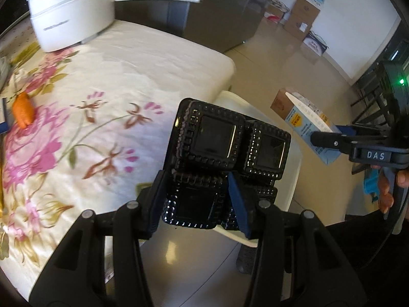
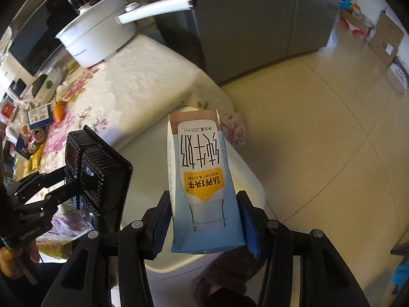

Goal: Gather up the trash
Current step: 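Carry both items to the white bin and open the left gripper to drop the tray, then open the right gripper to drop the milk carton into the white bin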

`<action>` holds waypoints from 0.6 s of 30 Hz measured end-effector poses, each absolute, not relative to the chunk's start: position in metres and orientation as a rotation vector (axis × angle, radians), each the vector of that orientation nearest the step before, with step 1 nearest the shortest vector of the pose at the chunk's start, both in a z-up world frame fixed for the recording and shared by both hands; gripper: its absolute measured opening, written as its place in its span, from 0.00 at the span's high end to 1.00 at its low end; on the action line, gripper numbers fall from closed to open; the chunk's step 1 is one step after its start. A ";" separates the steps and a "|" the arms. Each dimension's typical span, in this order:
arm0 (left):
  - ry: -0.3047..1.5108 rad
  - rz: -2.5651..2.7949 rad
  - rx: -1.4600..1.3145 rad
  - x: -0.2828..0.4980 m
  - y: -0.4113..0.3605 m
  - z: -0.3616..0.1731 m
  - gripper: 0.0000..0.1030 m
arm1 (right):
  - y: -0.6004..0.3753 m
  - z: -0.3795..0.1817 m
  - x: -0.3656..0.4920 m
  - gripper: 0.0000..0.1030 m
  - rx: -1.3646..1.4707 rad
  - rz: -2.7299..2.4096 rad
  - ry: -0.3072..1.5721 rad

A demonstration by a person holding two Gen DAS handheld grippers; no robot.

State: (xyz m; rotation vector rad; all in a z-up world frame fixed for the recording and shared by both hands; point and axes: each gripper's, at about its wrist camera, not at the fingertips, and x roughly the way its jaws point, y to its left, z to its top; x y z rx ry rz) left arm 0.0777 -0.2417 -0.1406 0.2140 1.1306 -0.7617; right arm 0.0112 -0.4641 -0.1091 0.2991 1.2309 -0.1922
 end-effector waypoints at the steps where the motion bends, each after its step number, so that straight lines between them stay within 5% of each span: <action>1: 1.131 -0.764 0.218 0.076 -0.246 -0.142 0.51 | -0.466 -0.110 0.009 0.50 0.301 -0.196 1.233; 5: 1.138 -0.791 0.214 0.076 -0.253 -0.146 0.48 | -0.471 -0.114 0.006 0.50 0.306 -0.199 1.242; 12: 1.120 -0.752 0.225 0.086 -0.247 -0.134 0.10 | -0.471 -0.116 0.008 0.50 0.308 -0.194 1.249; 18: 1.087 -0.663 0.248 0.092 -0.221 -0.119 0.02 | -0.467 -0.123 0.011 0.50 0.295 -0.182 1.275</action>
